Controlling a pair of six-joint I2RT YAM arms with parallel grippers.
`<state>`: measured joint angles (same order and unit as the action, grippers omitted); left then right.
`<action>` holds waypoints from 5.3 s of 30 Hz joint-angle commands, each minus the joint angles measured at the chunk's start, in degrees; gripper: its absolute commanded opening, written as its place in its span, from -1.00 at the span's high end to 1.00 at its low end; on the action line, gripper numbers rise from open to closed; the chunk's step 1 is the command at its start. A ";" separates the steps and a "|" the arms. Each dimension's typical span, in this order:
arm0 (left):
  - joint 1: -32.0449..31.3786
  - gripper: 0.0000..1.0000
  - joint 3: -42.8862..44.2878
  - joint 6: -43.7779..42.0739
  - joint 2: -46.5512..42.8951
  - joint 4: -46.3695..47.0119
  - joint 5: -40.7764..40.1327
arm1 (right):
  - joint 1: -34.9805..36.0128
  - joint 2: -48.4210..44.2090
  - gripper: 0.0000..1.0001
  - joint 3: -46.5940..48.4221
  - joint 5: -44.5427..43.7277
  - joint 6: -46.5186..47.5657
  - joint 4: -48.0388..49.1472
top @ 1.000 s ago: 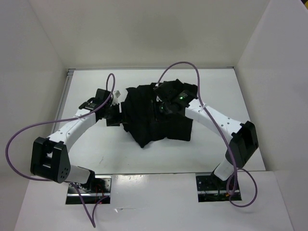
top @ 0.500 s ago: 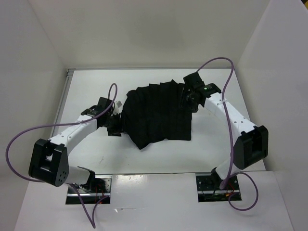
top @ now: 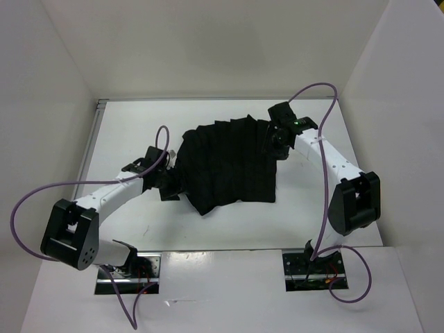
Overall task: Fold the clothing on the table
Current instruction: Flatten the skirt out
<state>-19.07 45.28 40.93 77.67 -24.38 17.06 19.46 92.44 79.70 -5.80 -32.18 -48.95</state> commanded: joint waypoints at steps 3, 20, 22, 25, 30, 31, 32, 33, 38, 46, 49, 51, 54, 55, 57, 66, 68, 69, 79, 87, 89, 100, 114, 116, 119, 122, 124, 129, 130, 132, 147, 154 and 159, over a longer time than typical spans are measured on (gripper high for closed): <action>-2.81 -0.36 -2.21 6.26 2.30 7.40 -1.76 | 0.14 0.19 0.02 2.92 -1.05 1.86 -0.18; -4.75 1.00 6.48 2.77 7.41 3.48 -13.46 | -0.39 -2.62 0.01 -5.86 2.00 2.13 -2.74; -4.22 1.00 7.01 1.35 7.94 2.77 -14.06 | -1.17 -2.10 -0.05 -9.89 5.43 0.03 -1.41; -4.22 1.00 7.02 0.56 9.51 2.23 -13.29 | -1.80 0.26 -0.08 -14.38 7.20 -2.61 1.30; -4.22 1.00 5.97 0.56 10.04 2.76 -11.18 | -1.80 2.73 -0.06 -16.94 9.67 -4.81 4.82; -4.22 1.00 5.96 0.56 10.05 3.37 -11.17 | -1.80 2.74 -0.06 -16.95 10.54 -4.82 6.22; -4.22 1.00 5.96 0.56 10.57 3.38 -10.65 | -1.80 4.05 -0.02 -17.82 11.16 -5.43 6.93; -4.22 1.00 5.96 0.56 10.57 3.38 -10.64 | -1.80 4.58 -0.02 -18.52 11.69 -5.95 7.98; -4.22 1.00 6.49 -0.59 11.10 2.32 -10.64 | -1.80 8.10 0.06 -20.28 11.69 -7.01 10.01; -4.22 1.00 6.49 -0.59 11.62 2.32 -10.12 | -1.80 8.10 0.18 -20.81 7.74 -7.54 9.31; -4.22 1.00 6.49 -0.59 12.16 2.32 -9.07 | -1.80 8.63 0.85 -22.05 8.26 -8.07 11.16; -3.61 1.00 7.54 -1.11 12.68 2.32 -8.37 | -1.80 7.33 1.00 -20.91 7.48 -8.07 11.16; -1.33 1.00 10.52 -3.65 13.73 2.32 -5.64 | -3.64 6.18 1.00 -14.24 1.86 -5.88 6.68; -0.54 1.00 13.32 -5.31 13.74 2.32 -5.02 | -5.64 5.56 1.00 -11.18 0.37 -4.13 5.72; 0.96 1.00 16.32 -7.17 15.67 0.66 -3.53 | -8.11 5.55 1.00 -9.31 0.35 -2.45 4.48; 5.27 1.00 15.81 -11.22 16.20 -0.76 -0.45 | -17.62 0.20 1.00 -14.66 1.93 1.95 4.29; 5.27 1.00 14.50 -11.22 16.72 0.82 2.00 | -17.62 -0.33 1.00 -15.19 4.29 2.57 4.30; 5.27 1.00 14.49 -11.22 16.73 1.35 3.14 | -17.62 -0.33 1.00 -15.19 5.18 2.57 4.30; 7.11 1.00 47.92 -14.91 35.85 -3.37 11.14 | -17.62 7.75 1.00 9.64 12.57 4.24 4.92; 15.37 1.00 97.59 -10.52 45.98 -13.04 24.22 | -17.09 5.39 1.00 42.38 7.74 6.61 3.67; 16.78 1.00 105.07 -11.56 47.05 -16.56 26.61 | -17.09 0.56 1.00 40.99 7.74 7.31 5.26; 17.84 0.99 40.80 -15.43 17.01 0.48 31.54 | -17.09 -20.10 1.00 8.66 16.69 9.86 7.48; 17.84 0.93 32.59 -11.75 -12.28 -1.28 41.05 | -15.51 -38.84 1.00 10.48 20.30 8.81 3.32; 18.36 0.93 32.59 -12.44 -8.16 -1.28 38.94 | -15.51 -34.80 1.00 9.60 22.41 8.28 5.87; 18.37 0.93 32.59 -13.15 0.86 0.29 38.05 | -15.51 -27.16 1.00 6.97 25.30 7.05 11.58; 18.37 0.93 37.67 -13.77 12.74 0.83 36.73 | -15.51 -17.94 1.00 7.21 27.42 6.34 16.77; 18.89 0.93 43.11 -13.77 21.71 0.21 37.86 | -15.51 -11.19 1.00 9.58 25.86 6.87 17.48; 18.89 0.93 67.51 -10.70 34.19 -2.07 39.98 | -15.51 -3.24 1.00 23.38 20.58 7.40 18.01; 18.89 0.93 70.79 -10.00 35.00 -2.07 39.98 | -15.51 -2.71 1.00 26.35 19.52 7.40 18.01; 18.89 0.88 78.60 -9.47 36.24 -3.65 40.50 | -15.51 -2.71 1.00 28.48 18.90 7.92 18.63; 18.19 0.83 30.04 -11.47 19.21 7.15 40.07 | -15.51 -19.57 1.00 -9.09 25.05 7.23 11.18; 14.68 -0.18 9.05 -16.04 6.02 -0.20 36.21 | -11.03 -28.54 0.19 -18.53 25.67 5.20 -8.96; 14.68 -0.55 12.54 -18.52 -0.14 -10.15 31.54 | -11.03 -28.12 0.09 -10.63 21.54 4.59 -12.66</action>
<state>-4.75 53.49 25.78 80.62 -31.27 49.93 8.25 64.20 63.59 18.02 -27.18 -58.17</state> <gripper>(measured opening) 0.772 0.462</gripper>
